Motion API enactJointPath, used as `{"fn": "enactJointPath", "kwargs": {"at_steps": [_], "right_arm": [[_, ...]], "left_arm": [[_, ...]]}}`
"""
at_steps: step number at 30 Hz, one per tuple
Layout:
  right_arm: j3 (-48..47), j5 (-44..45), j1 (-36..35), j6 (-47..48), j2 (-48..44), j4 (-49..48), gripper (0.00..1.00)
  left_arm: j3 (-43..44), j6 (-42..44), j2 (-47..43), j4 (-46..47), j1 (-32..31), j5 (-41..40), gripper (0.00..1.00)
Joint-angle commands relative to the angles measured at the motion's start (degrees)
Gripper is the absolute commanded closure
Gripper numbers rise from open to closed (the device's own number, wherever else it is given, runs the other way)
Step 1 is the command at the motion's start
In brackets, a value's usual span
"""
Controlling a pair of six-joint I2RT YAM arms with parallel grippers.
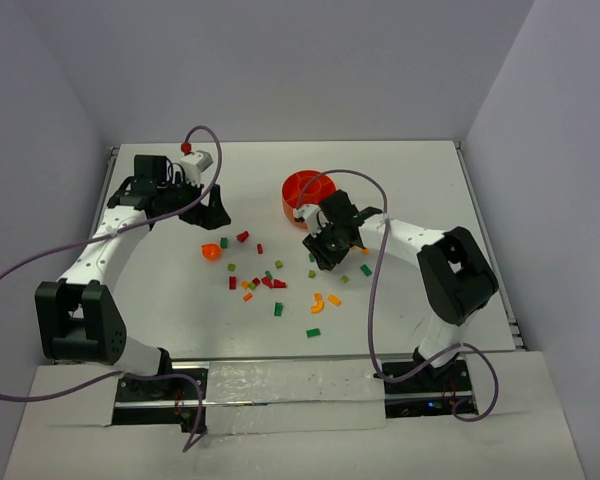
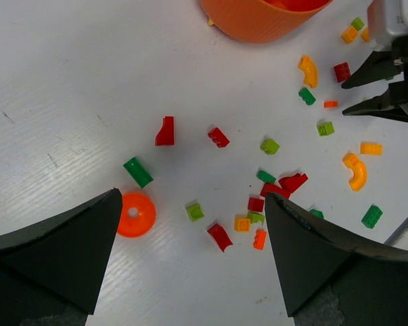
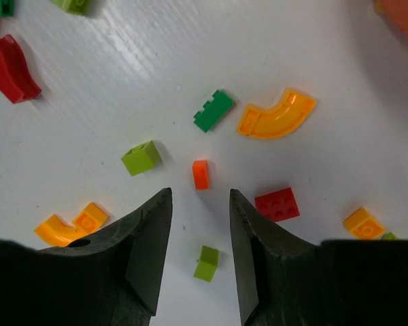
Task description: Sort the legos into containers by color
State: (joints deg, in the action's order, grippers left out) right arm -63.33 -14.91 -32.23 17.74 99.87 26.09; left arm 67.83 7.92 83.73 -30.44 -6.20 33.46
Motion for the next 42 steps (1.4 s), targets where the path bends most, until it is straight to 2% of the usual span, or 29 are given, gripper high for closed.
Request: {"fn": "enactJointPath", "kwargs": {"at_steps": [1,16,22,27,31,32,34,36,42], "right_arm": [[-5.4,-1.4,-0.1,0.6,3.0,0.5,0.53],[-7.1,-1.8,-0.1,4.4,8.5,4.3,0.51],[-6.5,-2.5,-0.1,5.2,8.7,5.4,0.57],[-5.0,-2.5,-0.1,5.7,7.9,5.4,0.65],[-4.9,-3.3,-0.2,5.9,6.5,5.5,0.86],[-5.0,-3.3,-0.2,5.9,6.5,5.5,0.86],[-6.3,-4.1,-0.2,5.6,4.4,5.5,0.98],[-7.2,-4.3,-0.1,5.0,3.2,5.5,1.0],[-18.8,-4.7,1.2,0.0,0.3,3.5,1.0]], "left_arm": [[1.5,1.1,-2.3,-0.1,0.0,1.2,0.04],[-2.2,1.6,-5.3,1.1,0.0,0.0,0.04],[-3.0,1.7,-5.2,1.4,0.0,-0.1,0.04],[-3.0,1.0,-5.0,2.6,0.0,0.1,0.04],[-3.7,0.9,-5.1,3.1,0.0,-0.1,0.04],[-3.8,0.9,-5.2,3.2,0.0,-0.4,0.04],[-4.4,1.0,-5.4,3.6,0.0,-0.9,0.05],[-4.6,1.0,-5.6,3.8,0.0,-1.1,0.05],[-6.9,5.3,-6.4,1.5,0.0,0.1,0.06]]}}
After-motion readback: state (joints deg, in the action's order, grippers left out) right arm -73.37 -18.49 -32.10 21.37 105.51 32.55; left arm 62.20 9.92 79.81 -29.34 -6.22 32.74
